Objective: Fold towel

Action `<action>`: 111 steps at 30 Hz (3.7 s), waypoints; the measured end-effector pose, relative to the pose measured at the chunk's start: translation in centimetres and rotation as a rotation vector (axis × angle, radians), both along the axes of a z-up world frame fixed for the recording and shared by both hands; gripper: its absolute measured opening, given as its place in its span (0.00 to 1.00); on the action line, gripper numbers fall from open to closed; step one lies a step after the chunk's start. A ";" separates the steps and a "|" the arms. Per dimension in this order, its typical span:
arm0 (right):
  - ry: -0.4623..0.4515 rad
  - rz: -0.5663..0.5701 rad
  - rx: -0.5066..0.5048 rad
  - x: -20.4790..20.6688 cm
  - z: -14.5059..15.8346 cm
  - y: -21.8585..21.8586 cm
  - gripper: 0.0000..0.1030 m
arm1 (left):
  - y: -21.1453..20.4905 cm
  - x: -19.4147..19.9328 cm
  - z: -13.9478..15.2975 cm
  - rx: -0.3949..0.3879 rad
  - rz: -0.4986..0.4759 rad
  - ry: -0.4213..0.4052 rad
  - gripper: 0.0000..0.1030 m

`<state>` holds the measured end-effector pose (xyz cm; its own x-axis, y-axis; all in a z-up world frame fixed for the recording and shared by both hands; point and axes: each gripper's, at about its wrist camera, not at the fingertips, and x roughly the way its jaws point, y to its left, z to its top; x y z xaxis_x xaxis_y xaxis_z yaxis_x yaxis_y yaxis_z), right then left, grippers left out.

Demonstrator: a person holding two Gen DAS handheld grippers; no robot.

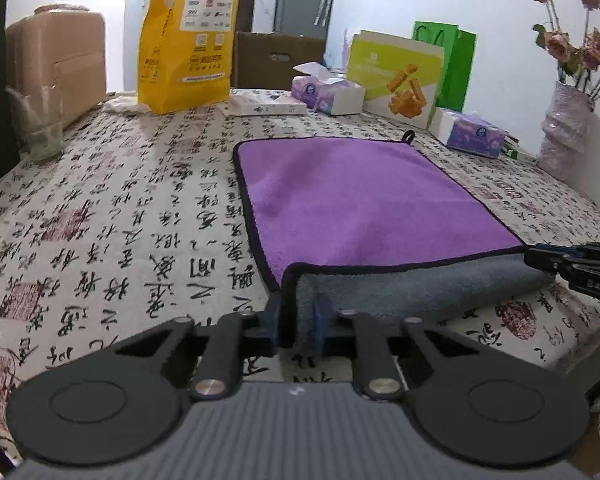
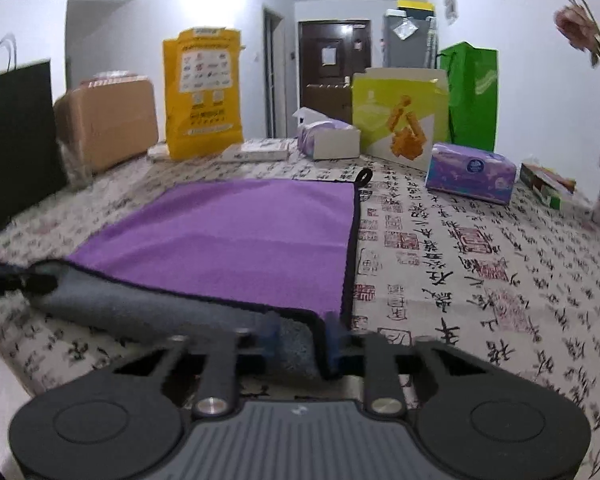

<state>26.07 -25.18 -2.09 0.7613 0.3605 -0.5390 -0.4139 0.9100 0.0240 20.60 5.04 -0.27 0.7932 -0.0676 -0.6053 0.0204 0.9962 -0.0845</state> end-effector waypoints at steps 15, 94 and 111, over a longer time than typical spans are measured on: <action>-0.039 0.039 -0.039 1.5 1.7 0.6 0.05 | -0.5 1.4 2.1 0.066 -0.057 0.064 0.21; 0.101 0.019 0.005 29.0 1.7 2.9 0.44 | 7.9 26.7 3.8 0.017 0.016 0.090 0.75; 0.035 0.079 0.031 17.1 7.0 1.9 0.64 | 4.5 14.4 7.5 0.029 0.009 0.018 0.89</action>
